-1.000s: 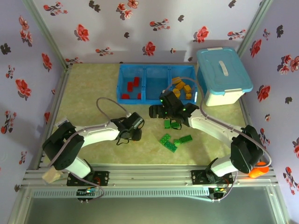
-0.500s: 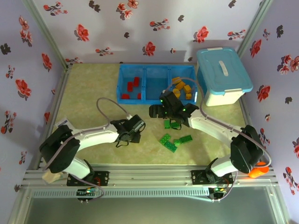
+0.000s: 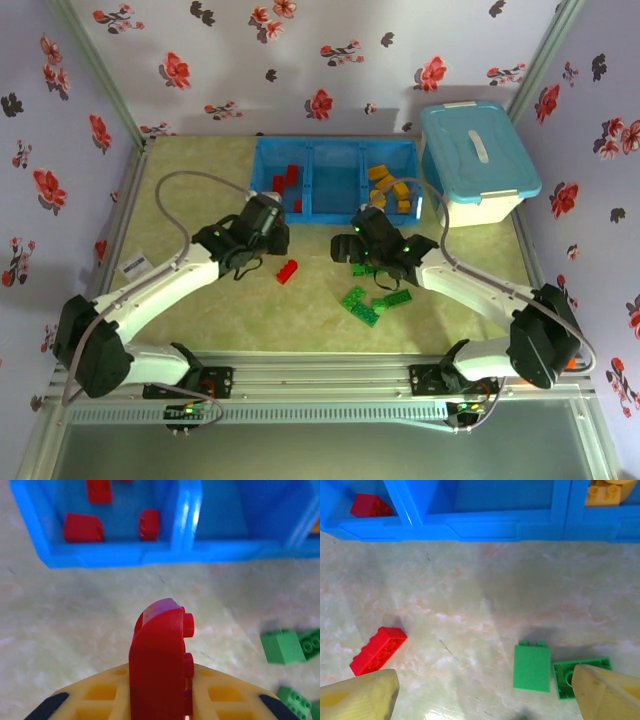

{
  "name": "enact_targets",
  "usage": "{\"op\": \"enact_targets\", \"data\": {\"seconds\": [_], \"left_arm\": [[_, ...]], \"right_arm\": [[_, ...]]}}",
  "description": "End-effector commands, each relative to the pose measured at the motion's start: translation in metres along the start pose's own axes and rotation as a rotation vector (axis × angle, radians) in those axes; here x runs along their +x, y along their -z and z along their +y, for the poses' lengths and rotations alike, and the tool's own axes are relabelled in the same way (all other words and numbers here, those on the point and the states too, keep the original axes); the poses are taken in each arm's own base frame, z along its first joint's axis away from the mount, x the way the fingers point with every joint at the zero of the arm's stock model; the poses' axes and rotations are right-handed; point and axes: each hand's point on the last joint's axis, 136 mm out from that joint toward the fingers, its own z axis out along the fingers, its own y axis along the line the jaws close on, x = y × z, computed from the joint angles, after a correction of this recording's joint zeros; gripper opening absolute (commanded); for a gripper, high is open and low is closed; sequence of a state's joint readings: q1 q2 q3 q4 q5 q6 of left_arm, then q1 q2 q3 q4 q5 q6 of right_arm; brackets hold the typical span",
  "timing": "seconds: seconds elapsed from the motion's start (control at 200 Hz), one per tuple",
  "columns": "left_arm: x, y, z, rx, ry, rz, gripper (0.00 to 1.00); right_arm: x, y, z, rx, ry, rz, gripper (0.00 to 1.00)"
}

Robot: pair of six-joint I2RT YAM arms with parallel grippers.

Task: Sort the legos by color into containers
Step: Pick up the lego from the center of the table, then place the lego in the container, then pick up the lego from the center of the table.

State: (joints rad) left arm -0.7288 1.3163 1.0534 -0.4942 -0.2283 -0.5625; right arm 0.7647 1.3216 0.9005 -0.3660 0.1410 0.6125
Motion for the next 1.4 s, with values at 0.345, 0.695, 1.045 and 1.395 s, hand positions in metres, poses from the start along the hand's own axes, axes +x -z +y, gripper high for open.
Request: {"op": "enact_targets", "data": {"seconds": [0.345,0.695,1.045,1.395], "left_arm": [[-0.098,-0.079,0.059,-0.077,0.081,-0.007,0.15],[-0.146,-0.069,0.047,-0.062,0.072,-0.021,0.65],[-0.124,0.044,-0.003,0.182,-0.016,-0.325,0.72],[-0.031,0.061,0.022,0.194,0.055,-0.255,0.72]], "right_arm": [[0.046,0.021,-0.050,0.093,-0.071,0.019,0.90],[0.061,0.029,-0.073,0.161,-0.089,0.028,0.91],[0.056,0.014,-0.062,0.193,-0.003,0.097,0.83],[0.046,-0.027,-0.039,0.235,0.054,0.210,0.71]]}}
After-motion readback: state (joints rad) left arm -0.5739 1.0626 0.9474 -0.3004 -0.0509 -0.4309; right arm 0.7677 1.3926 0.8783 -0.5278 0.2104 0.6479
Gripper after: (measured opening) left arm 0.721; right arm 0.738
